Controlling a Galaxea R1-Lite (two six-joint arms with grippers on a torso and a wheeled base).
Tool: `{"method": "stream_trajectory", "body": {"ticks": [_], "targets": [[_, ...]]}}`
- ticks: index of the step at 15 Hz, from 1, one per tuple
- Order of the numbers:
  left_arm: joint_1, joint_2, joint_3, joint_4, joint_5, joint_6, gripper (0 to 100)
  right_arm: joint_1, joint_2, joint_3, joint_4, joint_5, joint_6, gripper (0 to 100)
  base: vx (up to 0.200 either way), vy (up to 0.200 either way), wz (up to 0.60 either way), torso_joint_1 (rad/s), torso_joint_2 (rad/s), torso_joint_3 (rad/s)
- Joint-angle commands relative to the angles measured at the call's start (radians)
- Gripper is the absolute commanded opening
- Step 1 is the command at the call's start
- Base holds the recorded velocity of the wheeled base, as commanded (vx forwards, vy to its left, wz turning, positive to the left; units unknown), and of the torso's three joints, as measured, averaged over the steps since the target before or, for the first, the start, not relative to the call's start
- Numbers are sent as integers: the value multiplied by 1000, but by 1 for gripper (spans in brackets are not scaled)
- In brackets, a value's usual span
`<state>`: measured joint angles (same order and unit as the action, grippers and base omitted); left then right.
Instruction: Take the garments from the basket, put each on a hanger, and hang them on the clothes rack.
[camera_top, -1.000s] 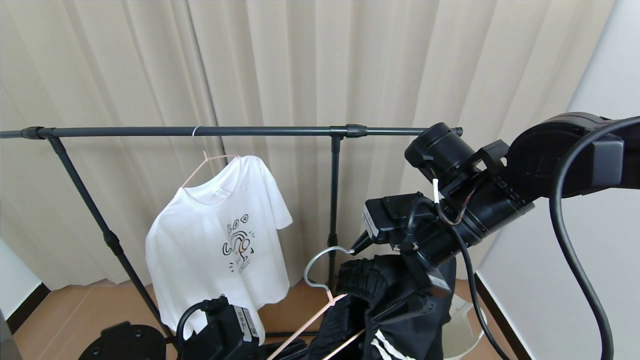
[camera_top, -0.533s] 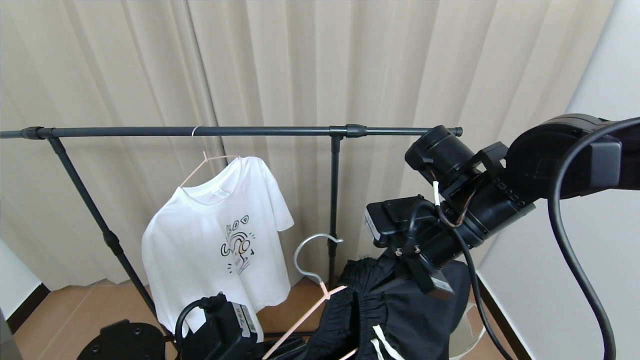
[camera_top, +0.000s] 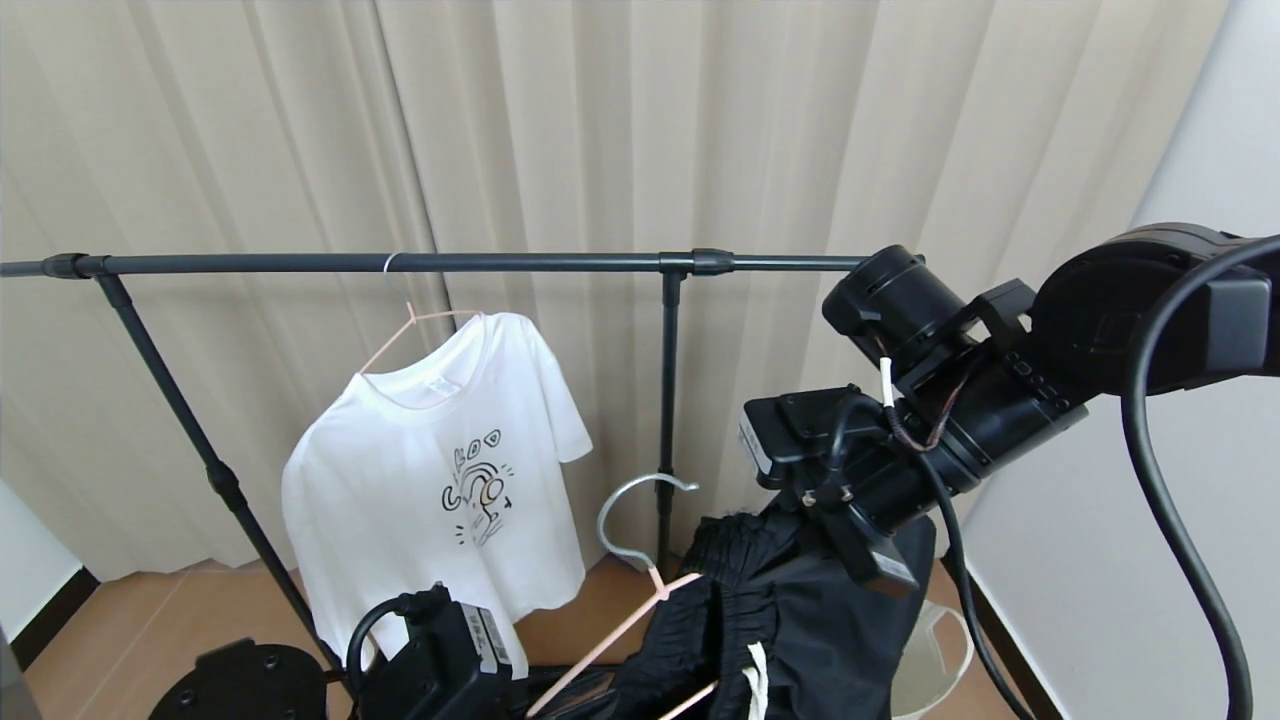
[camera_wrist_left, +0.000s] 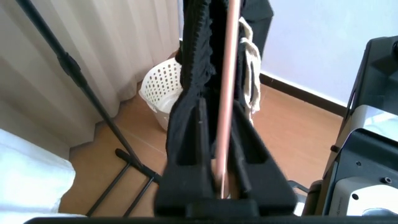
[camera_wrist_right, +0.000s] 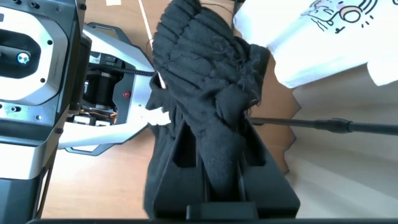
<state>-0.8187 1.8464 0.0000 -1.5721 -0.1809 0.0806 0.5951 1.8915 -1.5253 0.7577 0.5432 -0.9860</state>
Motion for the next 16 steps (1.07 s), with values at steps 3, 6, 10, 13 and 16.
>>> {"method": "stream_trajectory", "body": {"ticks": [3,6,10,13,16], "targets": [[3,-21,0,1,-2,-7,100,-12,-34,10,-3,-3,0,0,0,0,0,0,0,0],[84,-101,0,1,-49,-53,100,-26,-86,22,-9,-81,26,0,0,0,0,0,0,0],[262,-75,0,1,-224,-134,100,-20,-161,24,-32,-267,142,0,0,0,0,0,0,0],[355,1,-28,1,-258,-202,100,14,-207,68,-87,-381,178,0,0,0,0,0,0,0],[360,39,-52,1,-258,-271,100,49,-242,168,-221,-465,248,0,0,0,0,0,0,0]]}}
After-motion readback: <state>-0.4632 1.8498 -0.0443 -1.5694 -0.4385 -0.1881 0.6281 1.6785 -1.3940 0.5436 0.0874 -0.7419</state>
